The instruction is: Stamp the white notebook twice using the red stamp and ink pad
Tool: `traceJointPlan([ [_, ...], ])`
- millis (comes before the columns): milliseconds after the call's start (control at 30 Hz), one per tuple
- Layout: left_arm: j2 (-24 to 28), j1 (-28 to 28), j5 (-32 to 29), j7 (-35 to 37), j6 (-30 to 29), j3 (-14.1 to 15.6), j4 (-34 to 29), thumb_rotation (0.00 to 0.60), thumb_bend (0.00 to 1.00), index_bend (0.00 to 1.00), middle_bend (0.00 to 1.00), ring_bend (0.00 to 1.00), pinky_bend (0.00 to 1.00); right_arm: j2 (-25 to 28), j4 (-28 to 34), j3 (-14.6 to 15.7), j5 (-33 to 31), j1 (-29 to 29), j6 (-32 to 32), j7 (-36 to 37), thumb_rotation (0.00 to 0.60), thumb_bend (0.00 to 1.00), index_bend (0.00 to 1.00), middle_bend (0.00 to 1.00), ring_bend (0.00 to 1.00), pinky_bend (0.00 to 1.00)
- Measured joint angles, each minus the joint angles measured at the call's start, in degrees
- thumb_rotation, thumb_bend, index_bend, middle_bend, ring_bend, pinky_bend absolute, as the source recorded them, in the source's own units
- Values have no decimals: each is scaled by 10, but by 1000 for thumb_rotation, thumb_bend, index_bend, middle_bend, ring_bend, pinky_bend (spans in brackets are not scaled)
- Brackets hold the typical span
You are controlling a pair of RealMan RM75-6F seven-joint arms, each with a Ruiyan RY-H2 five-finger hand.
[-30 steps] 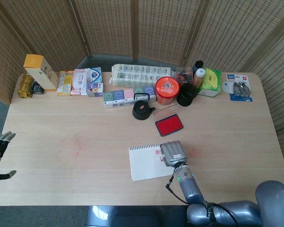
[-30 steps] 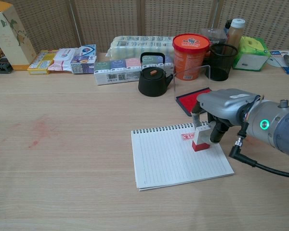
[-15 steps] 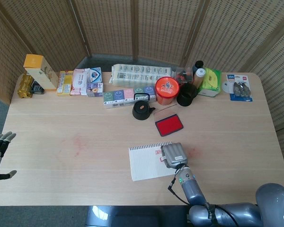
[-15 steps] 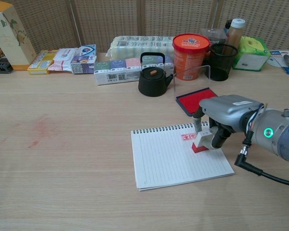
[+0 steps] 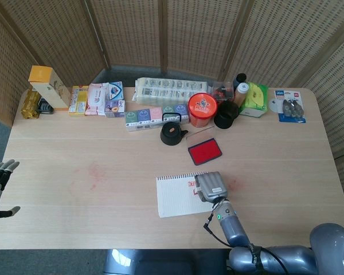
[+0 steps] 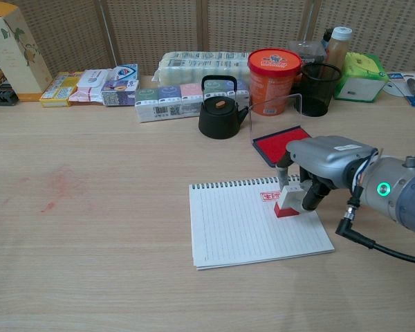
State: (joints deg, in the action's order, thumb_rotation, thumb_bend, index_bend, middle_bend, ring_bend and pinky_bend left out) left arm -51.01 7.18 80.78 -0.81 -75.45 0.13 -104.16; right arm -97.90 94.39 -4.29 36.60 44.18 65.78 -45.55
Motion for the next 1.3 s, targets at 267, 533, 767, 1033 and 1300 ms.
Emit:
traceJointPlan([
  [267, 1, -1, 2, 1, -1, 1, -1, 600, 0, 0, 0, 0, 3, 3, 11, -1, 3, -2, 7, -5, 600, 522, 607, 1000, 1000, 1000],
  [533, 1, 2, 2, 5, 6, 2, 0, 600, 0, 0, 0, 0, 3, 21, 67, -9, 5, 2, 40, -37, 600, 522, 607, 1000, 1000, 1000],
  [767, 4, 3, 8, 17, 9, 4, 1, 600, 0, 0, 0, 0, 3, 44, 148, -25, 4, 12, 93, -86, 600, 521, 607, 1000, 1000, 1000],
  [1033, 12, -2, 22, 32, -3, 7, 0, 600, 0, 0, 0, 0, 3, 74, 211, -57, -1, 26, 147, -131, 600, 520, 607, 1000, 1000, 1000],
  [1300, 10, -1, 18, 28, -1, 6, 2, 600, 0, 0, 0, 0, 3, 119, 188, -70, -14, 18, 141, -107, 600, 509, 607, 998, 1000, 1000],
])
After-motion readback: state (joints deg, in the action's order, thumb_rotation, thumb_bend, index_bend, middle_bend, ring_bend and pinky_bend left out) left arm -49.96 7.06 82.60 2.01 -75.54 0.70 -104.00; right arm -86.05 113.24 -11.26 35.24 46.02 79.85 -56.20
